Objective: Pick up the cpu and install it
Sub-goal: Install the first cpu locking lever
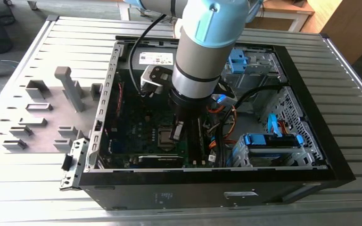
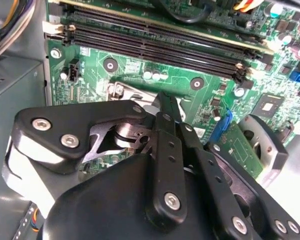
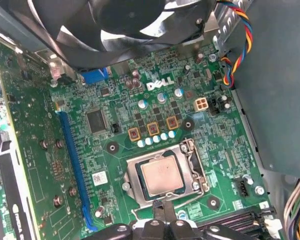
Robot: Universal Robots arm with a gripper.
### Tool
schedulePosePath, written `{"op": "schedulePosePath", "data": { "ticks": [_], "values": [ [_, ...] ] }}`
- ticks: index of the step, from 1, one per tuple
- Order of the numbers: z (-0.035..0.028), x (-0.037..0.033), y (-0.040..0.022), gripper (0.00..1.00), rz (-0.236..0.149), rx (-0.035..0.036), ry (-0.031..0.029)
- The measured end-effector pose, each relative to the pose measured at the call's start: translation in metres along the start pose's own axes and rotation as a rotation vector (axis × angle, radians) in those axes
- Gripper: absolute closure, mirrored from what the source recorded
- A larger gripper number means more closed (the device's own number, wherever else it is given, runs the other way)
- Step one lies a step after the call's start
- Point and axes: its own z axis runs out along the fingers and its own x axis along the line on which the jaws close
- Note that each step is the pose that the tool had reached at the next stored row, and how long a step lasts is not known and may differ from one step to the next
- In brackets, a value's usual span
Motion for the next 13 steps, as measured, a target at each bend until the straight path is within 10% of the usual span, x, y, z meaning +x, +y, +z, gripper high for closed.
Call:
{"op": "schedulePosePath", "data": {
  "ticks": [13],
  "values": [
    [-0.0001,0.0009,-0.0013,0.89,0.000,0.0051,0.0018]
  ]
}}
